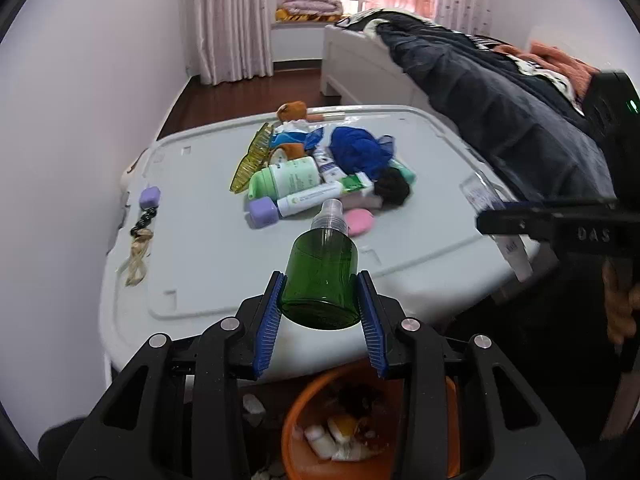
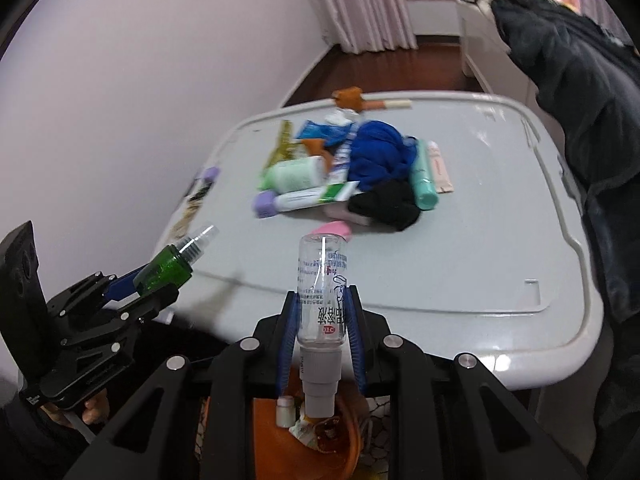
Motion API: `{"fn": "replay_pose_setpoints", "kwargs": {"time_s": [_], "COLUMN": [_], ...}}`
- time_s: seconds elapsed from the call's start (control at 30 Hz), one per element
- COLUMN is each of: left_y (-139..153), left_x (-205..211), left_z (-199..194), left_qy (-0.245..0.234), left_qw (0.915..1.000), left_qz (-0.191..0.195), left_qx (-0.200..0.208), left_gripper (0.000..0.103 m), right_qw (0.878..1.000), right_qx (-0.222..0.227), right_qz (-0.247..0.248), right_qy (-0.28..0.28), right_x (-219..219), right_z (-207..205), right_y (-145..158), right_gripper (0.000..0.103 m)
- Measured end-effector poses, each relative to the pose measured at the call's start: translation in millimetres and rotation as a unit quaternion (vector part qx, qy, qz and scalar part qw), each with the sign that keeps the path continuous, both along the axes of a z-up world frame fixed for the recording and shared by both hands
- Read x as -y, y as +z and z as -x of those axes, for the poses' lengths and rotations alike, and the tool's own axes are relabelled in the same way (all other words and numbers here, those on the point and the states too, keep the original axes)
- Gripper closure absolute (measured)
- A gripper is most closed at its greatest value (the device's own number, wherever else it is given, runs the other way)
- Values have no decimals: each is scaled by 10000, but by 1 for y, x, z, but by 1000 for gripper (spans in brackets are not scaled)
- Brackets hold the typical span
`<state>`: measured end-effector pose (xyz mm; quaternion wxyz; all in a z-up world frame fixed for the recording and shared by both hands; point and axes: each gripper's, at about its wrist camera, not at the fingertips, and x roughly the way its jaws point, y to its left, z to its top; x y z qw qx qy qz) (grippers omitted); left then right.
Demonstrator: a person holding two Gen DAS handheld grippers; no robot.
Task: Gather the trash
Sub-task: 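Drop both spray bottles into the orange bin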
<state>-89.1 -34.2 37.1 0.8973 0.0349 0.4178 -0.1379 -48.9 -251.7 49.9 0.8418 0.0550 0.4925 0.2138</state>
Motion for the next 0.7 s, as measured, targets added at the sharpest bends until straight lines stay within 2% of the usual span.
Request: {"fn": "replay_pose_setpoints", "kwargs": {"time_s": [0.13, 0.3, 0.43, 0.47, 0.5, 0.57, 0.7], "left_y": [-6, -34, -47, -50, -53, -61, -64], "left_x": [-2, -5, -5, -5, -4, -5, -10], "left_z": [39, 66, 74, 74, 75, 74, 70], "left_qy": [-162, -203, -270, -283, -290, -165, -101], "left_qw": [9995, 9968, 9938, 9930, 9919, 9897, 9886], "left_qz": [8, -16, -37, -58, -83, -203, -53], "left_qx": [-261, -771, -1079, -1149, -1237, -1410, -1501], "left_gripper": [67, 67, 66, 64, 48, 26, 25], "right_qw": [9997, 9978, 9952, 9937, 9919, 9895, 9896], "right_qx": [-85, -453, -783, -915, -1057, -1214, -1202], "right_qz": [12, 137, 204, 224, 270, 345, 459], "right_qy": [248, 463, 558, 608, 653, 701, 638], "right_x": [-7, -18, -24, -26, -29, -32, -28], "right_z": [32, 71, 86, 89, 91, 94, 89], "right_y": [3, -17, -40, -48, -56, -70, -78], "right_gripper": [79, 79, 79, 77, 75, 46, 45]}}
